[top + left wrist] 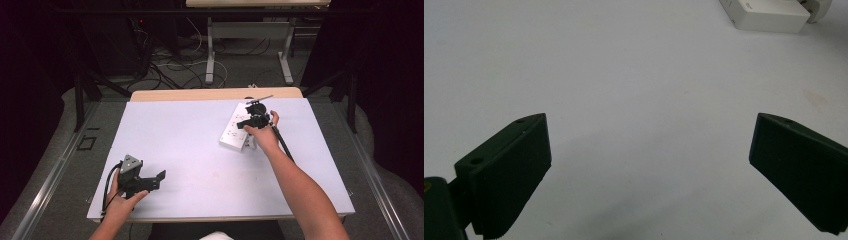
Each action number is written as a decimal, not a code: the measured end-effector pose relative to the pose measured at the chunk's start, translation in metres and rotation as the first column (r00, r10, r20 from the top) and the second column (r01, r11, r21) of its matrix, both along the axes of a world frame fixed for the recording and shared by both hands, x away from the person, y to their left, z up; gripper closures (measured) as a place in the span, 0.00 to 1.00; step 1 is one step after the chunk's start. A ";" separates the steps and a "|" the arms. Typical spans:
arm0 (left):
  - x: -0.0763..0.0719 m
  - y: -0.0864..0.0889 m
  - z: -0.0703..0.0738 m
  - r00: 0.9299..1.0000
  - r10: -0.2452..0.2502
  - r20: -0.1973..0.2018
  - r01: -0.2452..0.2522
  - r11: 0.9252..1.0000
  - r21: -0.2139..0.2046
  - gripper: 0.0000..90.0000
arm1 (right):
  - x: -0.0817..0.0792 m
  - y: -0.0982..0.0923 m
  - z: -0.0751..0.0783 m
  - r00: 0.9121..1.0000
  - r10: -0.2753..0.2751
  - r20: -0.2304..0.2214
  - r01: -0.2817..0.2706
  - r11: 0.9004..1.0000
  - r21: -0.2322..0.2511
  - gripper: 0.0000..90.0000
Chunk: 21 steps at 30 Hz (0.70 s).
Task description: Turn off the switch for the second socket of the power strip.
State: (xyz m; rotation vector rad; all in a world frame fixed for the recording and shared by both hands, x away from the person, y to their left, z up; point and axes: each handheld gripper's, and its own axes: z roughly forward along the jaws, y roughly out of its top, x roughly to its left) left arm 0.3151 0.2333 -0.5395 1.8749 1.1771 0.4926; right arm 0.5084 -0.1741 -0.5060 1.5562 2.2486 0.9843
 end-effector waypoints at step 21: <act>-0.001 -0.001 0.000 1.000 -0.002 -0.004 0.002 1.000 -0.006 0.04 | -0.008 0.001 0.012 0.998 0.038 0.049 -0.038 0.999 -0.018 0.44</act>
